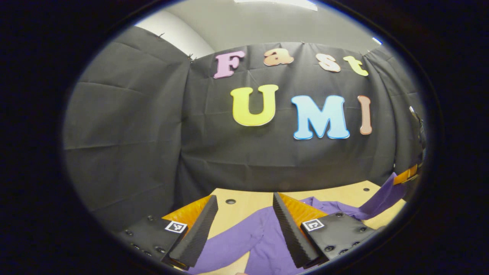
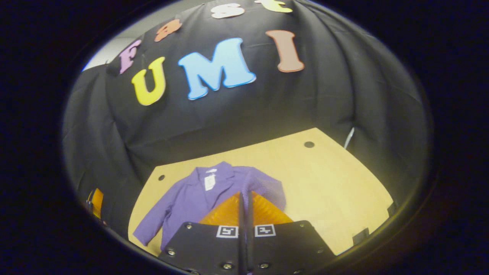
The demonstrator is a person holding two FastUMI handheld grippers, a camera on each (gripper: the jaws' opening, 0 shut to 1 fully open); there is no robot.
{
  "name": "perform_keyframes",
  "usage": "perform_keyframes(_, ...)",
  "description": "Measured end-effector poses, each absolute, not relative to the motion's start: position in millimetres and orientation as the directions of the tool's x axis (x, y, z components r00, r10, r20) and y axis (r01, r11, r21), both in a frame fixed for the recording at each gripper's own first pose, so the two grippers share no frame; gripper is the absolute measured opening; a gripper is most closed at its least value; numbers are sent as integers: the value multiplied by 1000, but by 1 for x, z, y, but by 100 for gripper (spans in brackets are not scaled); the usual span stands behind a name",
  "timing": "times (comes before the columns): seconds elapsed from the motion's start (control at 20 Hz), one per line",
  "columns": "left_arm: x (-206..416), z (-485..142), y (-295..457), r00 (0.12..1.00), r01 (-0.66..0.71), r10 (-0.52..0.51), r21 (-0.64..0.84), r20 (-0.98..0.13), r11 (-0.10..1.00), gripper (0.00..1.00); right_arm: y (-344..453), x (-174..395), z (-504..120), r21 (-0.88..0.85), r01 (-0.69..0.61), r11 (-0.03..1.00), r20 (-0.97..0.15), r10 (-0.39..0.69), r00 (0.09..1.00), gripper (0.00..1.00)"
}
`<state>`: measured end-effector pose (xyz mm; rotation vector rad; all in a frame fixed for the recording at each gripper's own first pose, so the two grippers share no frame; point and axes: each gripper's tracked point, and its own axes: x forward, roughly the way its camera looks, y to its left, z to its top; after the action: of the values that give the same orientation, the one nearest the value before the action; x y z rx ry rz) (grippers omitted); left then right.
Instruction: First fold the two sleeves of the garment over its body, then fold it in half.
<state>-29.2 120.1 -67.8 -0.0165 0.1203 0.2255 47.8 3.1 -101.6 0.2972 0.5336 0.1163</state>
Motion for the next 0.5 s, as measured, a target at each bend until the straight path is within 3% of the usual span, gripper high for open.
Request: perform_keyframes(0.5,-60,-88,161,932,-331,325,-12,-158,943,94,128,19,-124,252,-372,894,-503,449,739,1)
